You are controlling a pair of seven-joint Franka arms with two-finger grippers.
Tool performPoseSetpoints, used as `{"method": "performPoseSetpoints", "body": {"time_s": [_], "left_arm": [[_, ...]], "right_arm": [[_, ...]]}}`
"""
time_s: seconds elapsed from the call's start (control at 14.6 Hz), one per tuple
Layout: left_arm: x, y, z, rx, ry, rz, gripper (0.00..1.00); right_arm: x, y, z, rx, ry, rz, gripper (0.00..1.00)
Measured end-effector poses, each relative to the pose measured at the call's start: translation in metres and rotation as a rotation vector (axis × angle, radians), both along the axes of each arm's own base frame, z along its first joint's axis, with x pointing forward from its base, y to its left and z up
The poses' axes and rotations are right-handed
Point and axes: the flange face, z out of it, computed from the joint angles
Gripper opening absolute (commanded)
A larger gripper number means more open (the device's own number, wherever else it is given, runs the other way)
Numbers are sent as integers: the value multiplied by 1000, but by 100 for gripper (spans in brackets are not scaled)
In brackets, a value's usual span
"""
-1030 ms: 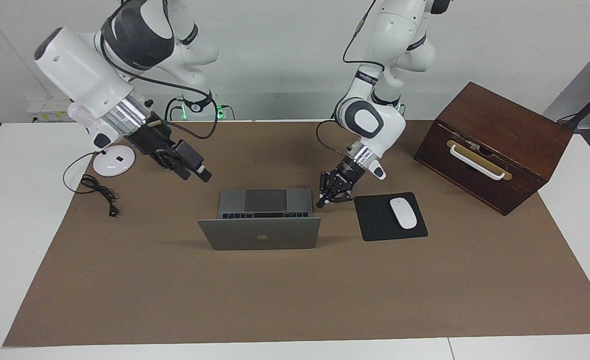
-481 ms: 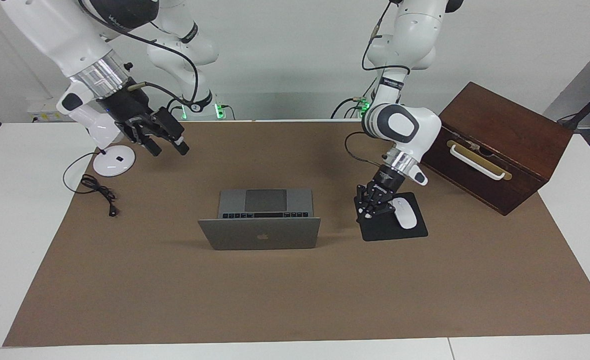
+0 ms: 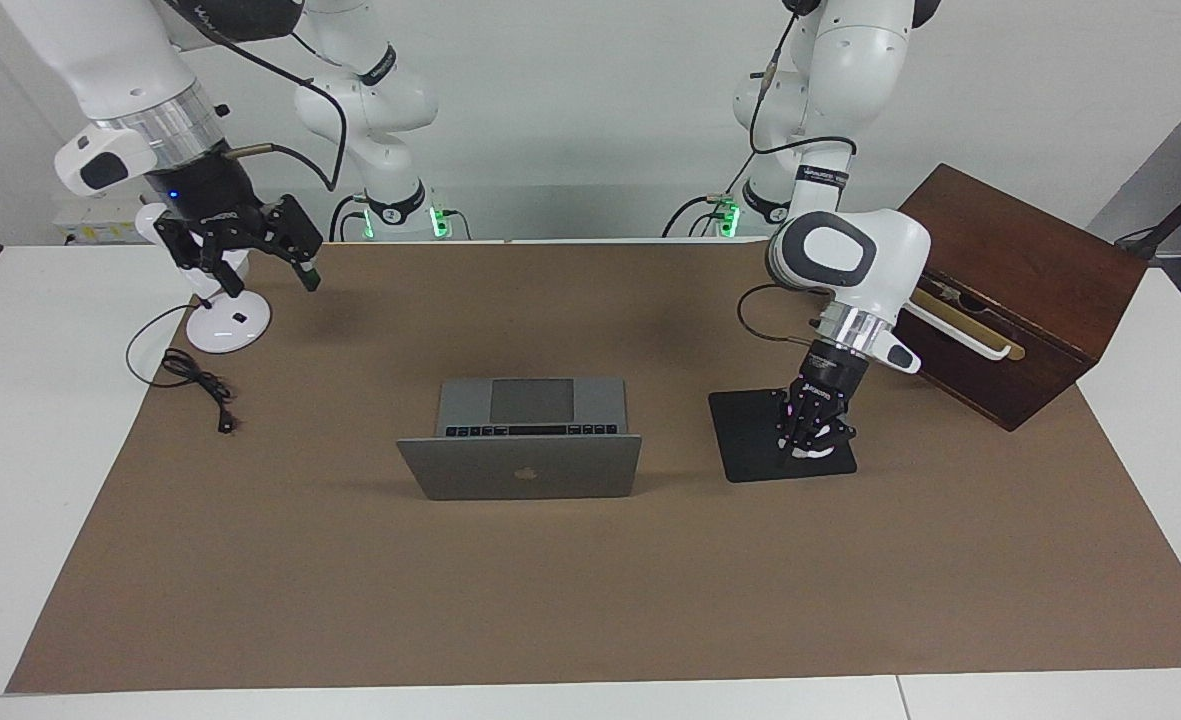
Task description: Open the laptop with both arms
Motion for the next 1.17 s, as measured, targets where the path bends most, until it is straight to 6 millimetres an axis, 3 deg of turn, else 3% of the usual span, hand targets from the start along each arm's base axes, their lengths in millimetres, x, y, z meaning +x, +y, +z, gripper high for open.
{"method": "performPoseSetpoints", "body": {"time_s": [0.27,0.69,1.17], "left_arm": [[19,12,11,122,-57,-75,0],[45,73,25,332,-95,-209,0],[62,99,40,663,-99,-488,0]], "right_arm": [[-9,-12,4,-104,17,86,100],[-23,-10,-11,-116,62,108,100],[-25,-20,-11,-121,53,86,100]]}}
